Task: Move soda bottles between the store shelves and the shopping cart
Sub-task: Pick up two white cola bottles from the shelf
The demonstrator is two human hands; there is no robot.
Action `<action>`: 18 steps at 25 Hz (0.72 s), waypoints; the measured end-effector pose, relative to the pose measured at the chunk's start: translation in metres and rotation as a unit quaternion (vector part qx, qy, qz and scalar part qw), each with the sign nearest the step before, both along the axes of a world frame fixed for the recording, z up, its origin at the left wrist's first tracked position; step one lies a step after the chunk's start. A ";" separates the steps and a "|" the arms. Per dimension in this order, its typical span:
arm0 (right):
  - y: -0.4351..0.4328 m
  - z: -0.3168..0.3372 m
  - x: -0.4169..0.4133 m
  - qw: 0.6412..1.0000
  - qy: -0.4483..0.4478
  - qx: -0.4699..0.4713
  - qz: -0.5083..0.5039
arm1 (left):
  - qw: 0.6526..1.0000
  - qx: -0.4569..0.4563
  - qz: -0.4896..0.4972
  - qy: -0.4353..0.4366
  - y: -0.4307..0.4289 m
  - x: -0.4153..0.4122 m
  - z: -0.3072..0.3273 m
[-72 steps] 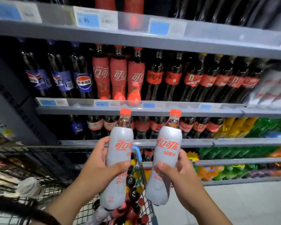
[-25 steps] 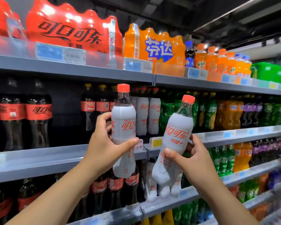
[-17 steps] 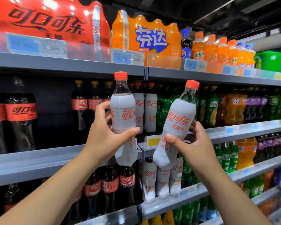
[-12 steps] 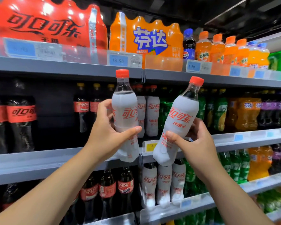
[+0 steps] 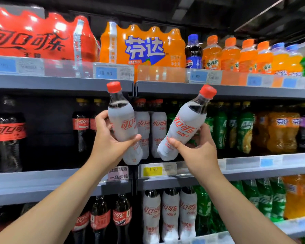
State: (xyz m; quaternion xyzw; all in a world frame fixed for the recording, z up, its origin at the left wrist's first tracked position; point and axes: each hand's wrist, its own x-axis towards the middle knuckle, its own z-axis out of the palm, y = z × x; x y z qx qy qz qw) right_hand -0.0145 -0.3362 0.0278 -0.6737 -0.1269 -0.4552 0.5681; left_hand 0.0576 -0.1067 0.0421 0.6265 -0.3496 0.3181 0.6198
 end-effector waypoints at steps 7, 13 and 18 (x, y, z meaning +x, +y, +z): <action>-0.023 -0.016 0.038 0.998 0.048 -0.032 0.024 | 0.998 0.041 0.032 0.046 -0.025 0.023 -0.022; -0.035 -0.023 0.054 0.991 0.095 -0.090 0.027 | 0.994 0.079 0.050 0.064 -0.020 0.026 -0.025; -0.043 -0.016 0.063 0.983 0.138 -0.108 0.052 | 0.988 0.126 0.056 0.069 -0.021 0.029 -0.022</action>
